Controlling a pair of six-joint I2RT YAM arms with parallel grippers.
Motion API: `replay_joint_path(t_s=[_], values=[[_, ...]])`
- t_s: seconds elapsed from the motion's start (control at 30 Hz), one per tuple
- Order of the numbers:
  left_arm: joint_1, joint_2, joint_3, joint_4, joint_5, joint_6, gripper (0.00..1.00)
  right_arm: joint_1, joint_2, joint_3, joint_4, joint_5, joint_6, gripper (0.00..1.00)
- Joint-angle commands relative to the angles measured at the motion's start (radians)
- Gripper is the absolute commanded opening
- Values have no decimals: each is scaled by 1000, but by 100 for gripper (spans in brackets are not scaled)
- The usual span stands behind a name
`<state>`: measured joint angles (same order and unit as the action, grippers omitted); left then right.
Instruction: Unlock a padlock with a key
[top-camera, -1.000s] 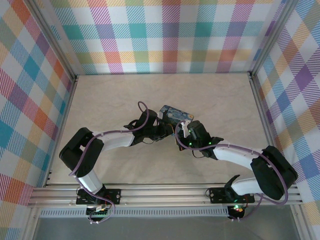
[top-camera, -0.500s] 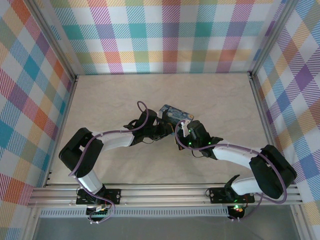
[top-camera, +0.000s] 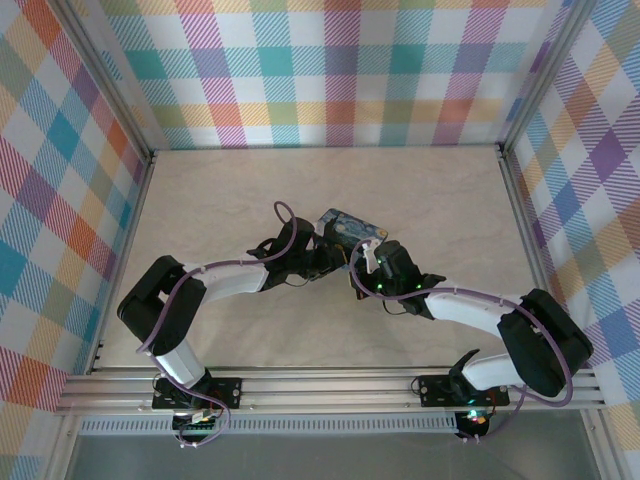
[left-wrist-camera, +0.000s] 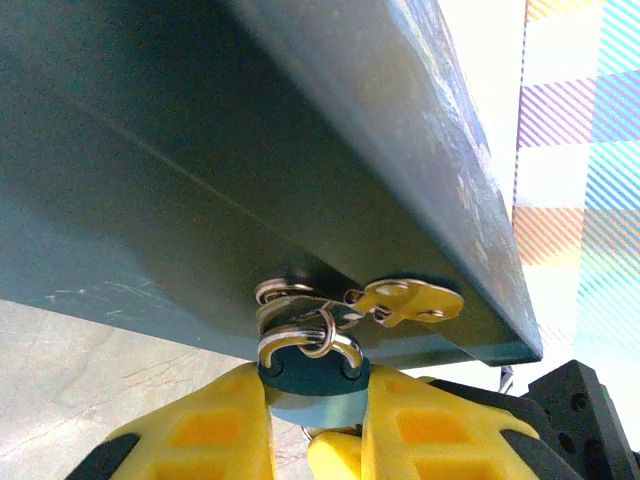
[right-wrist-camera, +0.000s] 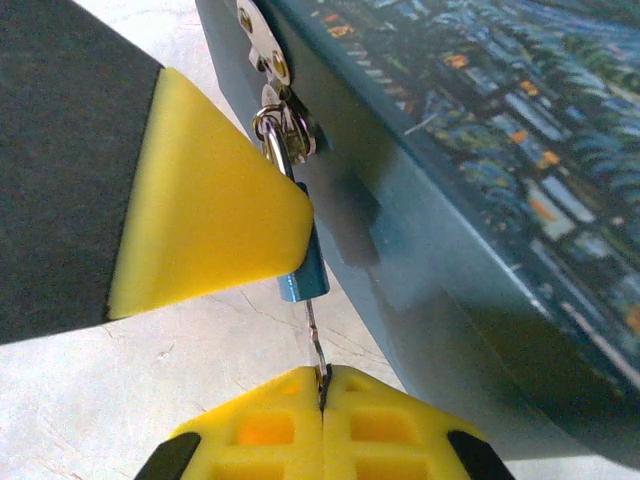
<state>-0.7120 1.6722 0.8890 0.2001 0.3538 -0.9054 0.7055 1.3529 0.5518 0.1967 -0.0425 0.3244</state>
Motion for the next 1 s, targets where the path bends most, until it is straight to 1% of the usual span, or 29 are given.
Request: replay_joint_path(t_s=[0.0, 0.17, 0.97], values=[[-19, -3, 29, -2, 45, -10, 22, 6, -31, 5, 166, -76, 25, 0], [-20, 1, 31, -3, 42, -11, 22, 6, -23, -6, 181, -94, 48, 0], [-20, 13, 24, 5, 40, -16, 22, 5, -46, -17, 165, -103, 105, 0]])
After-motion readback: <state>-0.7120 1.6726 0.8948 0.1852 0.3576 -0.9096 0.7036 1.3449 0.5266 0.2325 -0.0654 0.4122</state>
